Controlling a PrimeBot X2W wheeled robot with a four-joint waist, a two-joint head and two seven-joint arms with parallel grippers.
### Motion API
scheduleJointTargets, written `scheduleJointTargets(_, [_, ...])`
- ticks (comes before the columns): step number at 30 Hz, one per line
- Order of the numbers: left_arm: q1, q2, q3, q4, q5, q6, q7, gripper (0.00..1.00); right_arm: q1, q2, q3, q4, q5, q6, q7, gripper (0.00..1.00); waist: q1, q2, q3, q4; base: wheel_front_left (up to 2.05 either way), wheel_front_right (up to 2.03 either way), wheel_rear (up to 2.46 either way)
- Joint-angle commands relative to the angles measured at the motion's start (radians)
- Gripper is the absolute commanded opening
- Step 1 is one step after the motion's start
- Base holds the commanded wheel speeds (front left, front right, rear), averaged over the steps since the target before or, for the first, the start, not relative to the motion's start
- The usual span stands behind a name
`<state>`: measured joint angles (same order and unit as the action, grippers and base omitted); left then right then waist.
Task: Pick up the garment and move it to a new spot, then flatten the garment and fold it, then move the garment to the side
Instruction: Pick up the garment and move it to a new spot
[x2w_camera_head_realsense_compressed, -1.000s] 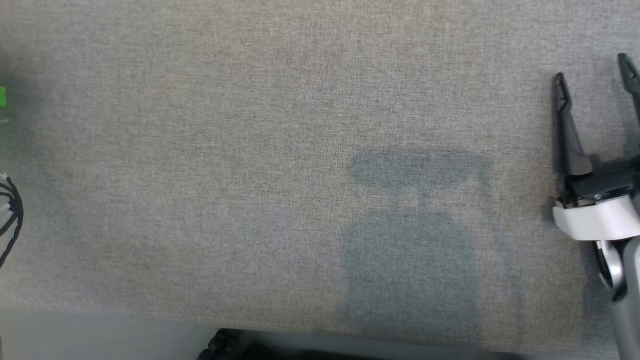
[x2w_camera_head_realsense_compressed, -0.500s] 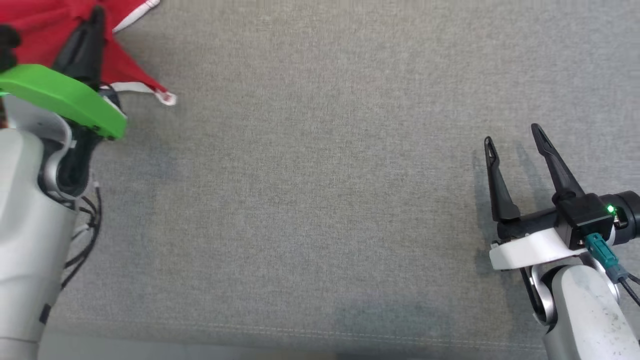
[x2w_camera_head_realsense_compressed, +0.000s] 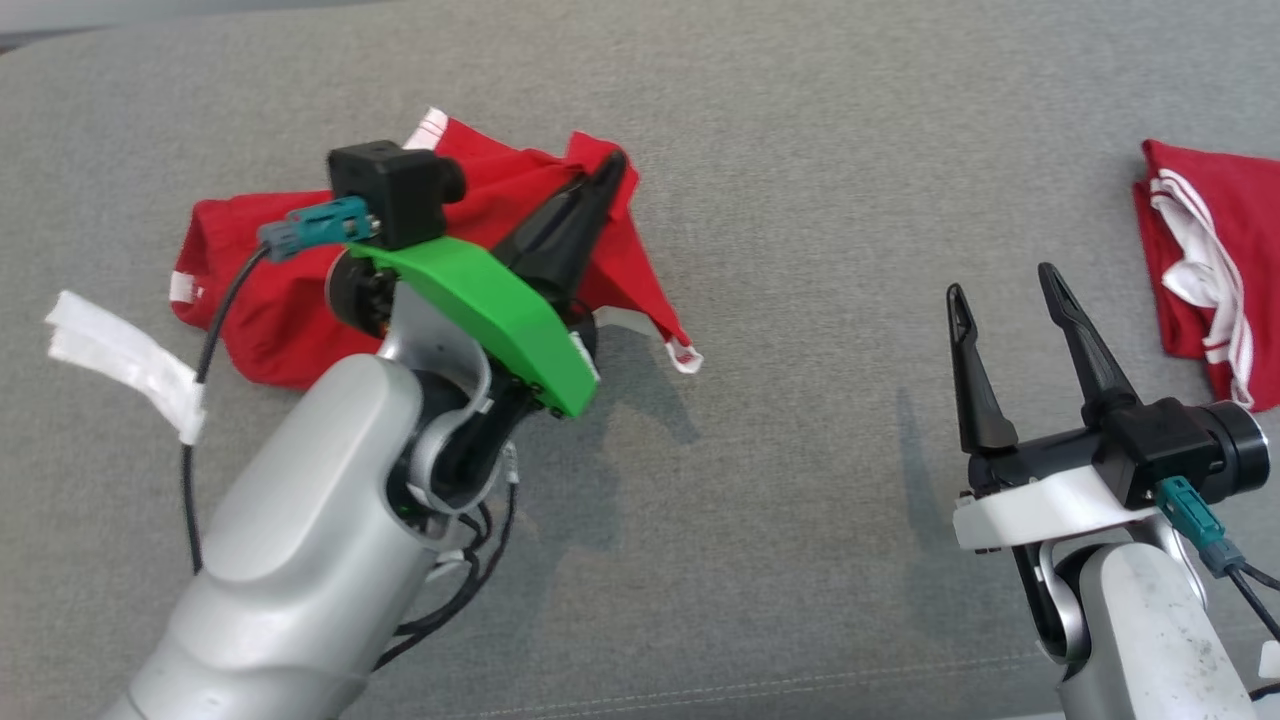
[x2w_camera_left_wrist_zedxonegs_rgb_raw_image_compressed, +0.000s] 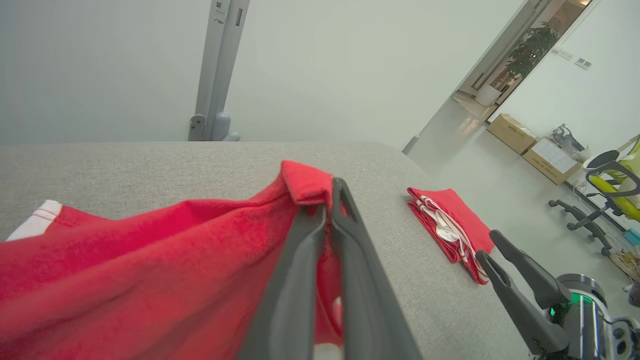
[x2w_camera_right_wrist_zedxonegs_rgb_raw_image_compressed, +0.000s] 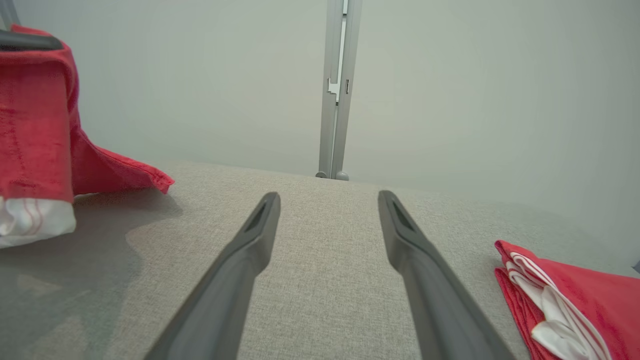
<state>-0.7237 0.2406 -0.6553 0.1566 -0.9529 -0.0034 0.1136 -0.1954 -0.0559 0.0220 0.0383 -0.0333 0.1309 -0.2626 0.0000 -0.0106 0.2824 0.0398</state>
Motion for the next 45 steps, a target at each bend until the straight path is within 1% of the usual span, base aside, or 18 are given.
scheduleJointTargets(1, [-0.001, -0.018, -0.012, -0.009, -0.011, 0.004, 0.009, 0.00, -0.001, 0.001, -0.005, -0.001, 0.007, 0.000, -0.003, 1.00, 0.0000, 0.0106, -0.055, -0.100, 0.00, 0.00, 0.00])
scheduleJointTargets(4, [-0.021, -0.070, -0.049, -0.015, -0.001, 0.015, 0.026, 0.00, -0.004, 0.003, -0.008, -0.003, 0.013, 0.000, -0.003, 1.00, 0.0000, 0.0106, -0.058, -0.145, 0.00, 0.00, 0.00])
scheduleJointTargets(6, [-0.015, -0.107, -0.068, -0.008, -0.023, 0.020, 0.040, 0.00, -0.008, 0.005, -0.007, -0.003, 0.016, 0.000, -0.003, 1.00, 0.0000, 0.0106, -0.058, -0.176, 0.00, 0.00, 0.00])
scheduleJointTargets(9, [-0.028, -0.130, -0.107, 0.021, 0.001, 0.027, 0.058, 0.00, -0.015, 0.005, -0.002, -0.006, 0.038, 0.000, -0.003, 1.00, 0.0000, 0.0106, -0.050, -0.219, 0.00, 0.00, 0.00])
scheduleJointTargets(11, [-0.030, -0.147, -0.125, 0.055, -0.007, 0.031, 0.066, 0.00, -0.019, 0.005, 0.002, -0.006, 0.054, 0.000, -0.003, 1.00, 0.0000, 0.0106, -0.043, -0.247, 0.00, 0.00, 0.00])
scheduleJointTargets(19, [-0.045, -0.174, -0.151, 0.208, -0.011, 0.051, 0.044, 0.00, -0.028, 0.005, 0.023, -0.001, 0.099, 0.000, -0.003, 1.00, 0.0000, 0.0106, -0.010, -0.348, 0.00, 0.00, 0.00])
scheduleJointTargets(22, [-0.061, -0.174, -0.142, 0.290, 0.001, 0.064, 0.014, 0.00, -0.026, 0.006, 0.034, 0.003, 0.115, 0.000, -0.003, 1.00, 0.0000, 0.0106, 0.001, -0.375, 0.00, 0.00, 0.00])
scheduleJointTargets(25, [-0.073, -0.162, -0.125, 0.391, 0.024, 0.075, -0.046, 0.00, -0.027, 0.006, 0.041, 0.006, 0.125, 0.000, -0.003, 1.00, 0.0000, 0.0106, 0.009, -0.396, 0.00, 0.00, 0.00])
scheduleJointTargets(26, [-0.073, -0.162, -0.125, 0.391, 0.024, 0.075, -0.046, 0.00, -0.027, 0.006, 0.041, 0.006, 0.125, 0.000, -0.003, 1.00, 0.0000, 0.0106, 0.009, -0.396, 0.00, 0.00, 0.00])
scheduleJointTargets(27, [-0.072, -0.162, -0.119, 0.426, 0.026, 0.076, -0.063, 0.14, -0.027, 0.005, 0.043, 0.007, 0.126, 0.000, -0.003, 1.00, 0.0000, 0.0106, 0.011, -0.400, 0.00, 0.00, 0.00])
scheduleJointTargets(28, [-0.072, -0.162, -0.120, 0.457, 0.032, 0.071, -0.075, 0.41, -0.028, 0.005, 0.044, 0.007, 0.128, 0.000, -0.003, 1.00, 0.0000, 0.0106, 0.013, -0.404, 0.00, 0.00, 0.00])
scheduleJointTargets(29, [-0.075, -0.160, -0.126, 0.483, 0.041, 0.063, -0.086, 0.95, -0.028, 0.005, 0.041, 0.007, 0.130, 0.000, -0.003, 1.00, 0.0000, 0.0106, 0.014, -0.405, 0.00, 0.00, 0.00])
scheduleJointTargets(30, [-0.076, -0.159, -0.134, 0.506, 0.048, 0.053, -0.093, 1.00, -0.026, 0.005, 0.039, 0.007, 0.129, 0.000, -0.003, 1.00, 0.0000, 0.0106, 0.015, -0.405, 0.00, 0.00, 0.00])
scheduleJointTargets(31, [-0.073, -0.161, -0.135, 0.521, 0.043, 0.031, -0.100, 1.00, -0.024, 0.005, 0.037, 0.007, 0.129, 0.000, -0.003, 1.00, 0.0000, 0.0106, 0.015, -0.404, 0.00, 0.00, 0.00])
scheduleJointTargets(32, [-0.061, -0.162, -0.118, 0.537, 0.018, 0.024, -0.110, 1.00, -0.022, 0.006, 0.036, 0.007, 0.128, 0.000, -0.003, 1.00, 0.0000, 0.0106, 0.014, -0.404, 0.00, 0.00, 0.00])
scheduleJointTargets(34, [-0.058, -0.158, -0.119, 0.555, 0.024, 0.008, -0.132, 1.00, -0.018, 0.005, 0.027, 0.008, 0.122, 0.000, -0.003, 1.00, 0.0000, 0.0106, 0.012, -0.396, 0.00, 0.00, 0.00])
scheduleJointTargets(38, [-0.047, -0.144, -0.110, 0.546, 0.037, -0.007, -0.204, 1.00, -0.010, 0.005, 0.014, 0.009, 0.103, 0.000, -0.003, 1.00, 0.0000, 0.0106, -0.004, -0.368, 0.00, 0.00, 0.00])
scheduleJointTargets(45, [0.019, -0.075, -0.086, 0.439, 0.086, 0.033, -0.338, 1.00, 0.017, 0.005, -0.016, -0.003, 0.063, 0.000, -0.003, 1.00, 0.0000, 0.0106, -0.057, -0.297, 0.00, 0.00, 0.00])
